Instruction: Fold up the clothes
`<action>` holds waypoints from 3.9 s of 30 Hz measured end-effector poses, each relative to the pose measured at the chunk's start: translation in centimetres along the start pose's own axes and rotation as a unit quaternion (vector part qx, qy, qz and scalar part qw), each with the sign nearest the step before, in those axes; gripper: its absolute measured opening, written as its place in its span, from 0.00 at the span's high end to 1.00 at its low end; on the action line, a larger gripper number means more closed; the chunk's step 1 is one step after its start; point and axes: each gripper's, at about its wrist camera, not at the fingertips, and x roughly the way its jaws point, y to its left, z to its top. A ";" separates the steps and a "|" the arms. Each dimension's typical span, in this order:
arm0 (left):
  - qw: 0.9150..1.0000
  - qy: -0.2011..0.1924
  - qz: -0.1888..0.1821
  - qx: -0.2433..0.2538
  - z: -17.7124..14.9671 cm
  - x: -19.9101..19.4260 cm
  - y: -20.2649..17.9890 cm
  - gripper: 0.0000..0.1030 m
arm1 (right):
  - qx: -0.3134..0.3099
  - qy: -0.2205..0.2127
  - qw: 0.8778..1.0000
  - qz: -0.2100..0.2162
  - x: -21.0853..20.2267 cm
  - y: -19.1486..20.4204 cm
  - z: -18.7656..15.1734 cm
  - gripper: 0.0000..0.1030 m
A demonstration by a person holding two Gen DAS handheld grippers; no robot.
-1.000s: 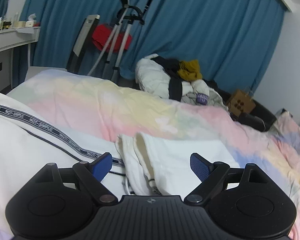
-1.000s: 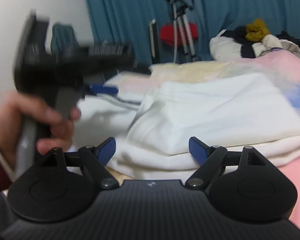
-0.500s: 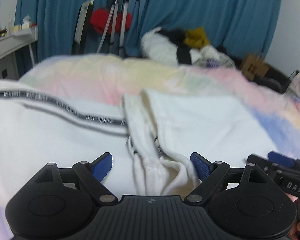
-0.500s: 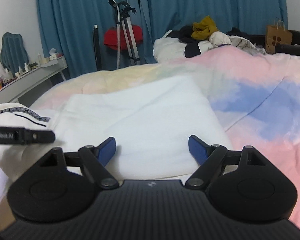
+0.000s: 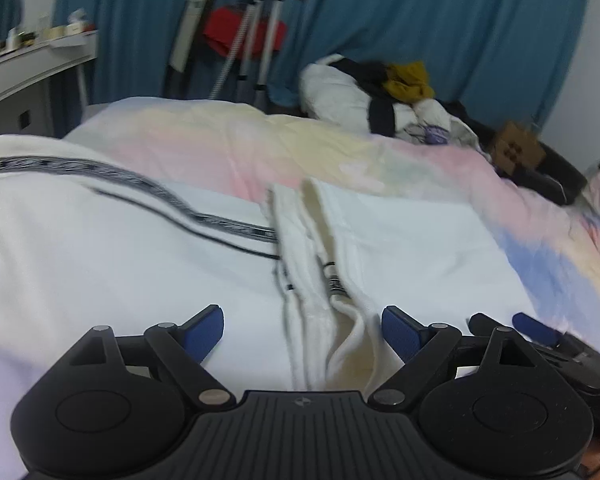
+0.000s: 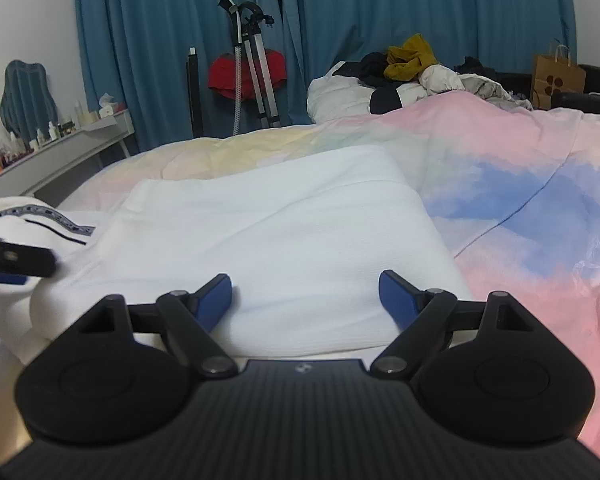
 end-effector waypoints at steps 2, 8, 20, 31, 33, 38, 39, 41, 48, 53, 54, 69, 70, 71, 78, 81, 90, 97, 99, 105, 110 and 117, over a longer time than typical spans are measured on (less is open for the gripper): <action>1.000 -0.001 0.018 -0.015 0.0 -1.3 0.8 0.13 | 0.003 0.002 1.000 0.001 0.0 0.0 0.0 0.20; 0.995 0.001 0.074 -0.070 -0.1 -4.8 3.6 0.03 | 0.007 0.006 1.000 -0.001 -0.2 0.2 0.2 0.21; 0.953 0.026 0.072 -0.292 -0.8 -2.8 10.7 0.03 | 0.021 0.012 1.000 -0.005 -0.8 0.7 0.4 0.20; 0.926 0.006 0.063 -0.373 -0.9 -2.0 14.4 0.03 | -0.024 0.017 1.000 -0.005 -0.4 2.6 -0.4 0.20; 0.915 -0.010 0.066 -0.398 -0.6 -1.7 15.7 0.03 | -0.034 0.015 0.999 -0.008 -0.3 2.8 -0.6 0.20; 0.882 -0.053 0.074 -0.463 -0.1 -1.2 19.5 0.06 | -0.033 0.016 0.999 -0.010 -0.6 2.7 -0.6 0.20; 0.872 -0.065 0.077 -0.479 -0.2 -1.2 20.6 0.08 | -0.032 0.017 0.999 -0.011 -0.7 2.7 -0.5 0.20; 0.850 -0.082 0.073 -0.515 -0.4 -1.0 23.0 0.10 | -0.030 0.020 0.999 -0.013 -0.8 2.7 -0.3 0.21; 0.847 -0.115 0.097 -0.509 0.4 -0.5 25.7 0.37 | -0.048 0.017 0.998 -0.029 -0.9 3.1 -0.1 0.21; 0.884 -0.161 0.145 -0.415 2.5 -2.0 22.8 0.80 | -0.042 0.030 0.998 -0.022 0.1 2.5 -0.6 0.19; 0.891 -0.171 0.158 -0.390 3.1 -2.5 21.9 0.82 | -0.042 0.031 0.998 -0.022 0.2 2.5 -0.6 0.19; 0.936 -0.327 0.111 -0.075 10.0 -6.4 -6.5 0.84 | 0.046 0.040 0.998 -0.011 -1.0 -0.7 1.5 0.21; 0.937 -0.329 0.105 -0.057 10.0 -5.9 -8.6 0.84 | 0.052 0.041 0.998 -0.015 -1.1 -1.2 1.7 0.21; 0.938 -0.331 0.098 -0.038 9.7 -5.2 -10.9 0.84 | 0.057 0.042 0.997 -0.021 -1.3 -1.6 1.9 0.21; 0.944 -0.301 0.067 0.114 3.0 3.5 -23.1 0.84 | 0.128 0.030 0.989 -0.069 -3.1 -6.9 3.3 0.21; 0.947 -0.252 0.057 0.189 -0.2 7.6 -26.5 0.84 | 0.187 0.004 0.979 -0.076 -4.8 -9.9 4.0 0.20; 0.929 -0.175 0.033 0.323 -2.5 10.5 -29.1 0.44 | 0.241 -0.010 0.970 -0.012 -5.5 -12.1 5.4 0.20; 0.898 -0.107 0.009 0.426 -3.8 8.5 -24.1 0.14 | 0.233 -0.028 0.972 0.019 -5.6 -10.8 6.3 0.20; 0.894 -0.097 0.012 0.437 -4.8 7.5 -21.2 0.14 | 0.235 -0.032 0.971 0.027 -5.6 -10.7 6.4 0.20; 0.916 -0.081 0.021 0.392 -5.8 3.6 -15.6 0.16 | 0.285 -0.044 0.954 0.079 -5.9 -11.2 6.6 0.15; 0.920 -0.076 0.036 0.383 -5.0 3.9 -14.7 0.16 | 0.265 -0.044 0.959 0.087 -5.7 -10.1 7.3 0.15; 0.917 -0.068 0.048 0.390 -5.4 5.0 -15.6 0.29 | 0.209 0.039 0.976 0.052 -0.3 -7.6 5.8 0.15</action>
